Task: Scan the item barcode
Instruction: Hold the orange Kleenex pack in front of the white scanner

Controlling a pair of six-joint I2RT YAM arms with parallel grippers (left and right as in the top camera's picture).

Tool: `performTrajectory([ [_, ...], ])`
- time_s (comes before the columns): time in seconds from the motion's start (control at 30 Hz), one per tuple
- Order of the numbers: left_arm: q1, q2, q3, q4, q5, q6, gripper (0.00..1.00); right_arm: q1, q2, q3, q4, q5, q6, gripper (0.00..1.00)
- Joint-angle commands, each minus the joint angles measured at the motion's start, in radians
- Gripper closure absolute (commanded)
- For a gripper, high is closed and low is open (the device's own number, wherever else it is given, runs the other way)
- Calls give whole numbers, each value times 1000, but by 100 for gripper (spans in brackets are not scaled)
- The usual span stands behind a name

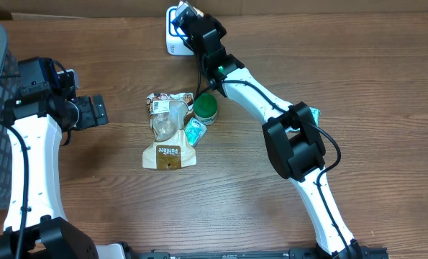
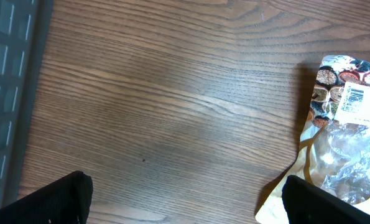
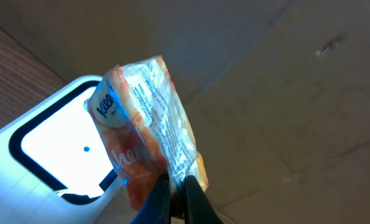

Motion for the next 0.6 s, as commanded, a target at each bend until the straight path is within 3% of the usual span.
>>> performTrajectory([
  [0.0, 0, 2, 9, 1, 7, -16, 0, 17, -4, 13, 13, 8, -4, 96],
  [0.27, 0, 2, 9, 1, 7, -16, 0, 26, -78, 15, -42, -13, 261, 96],
  [0.57, 0, 2, 8, 1, 7, -16, 0, -35, -384, 15, -484, -161, 646, 96],
])
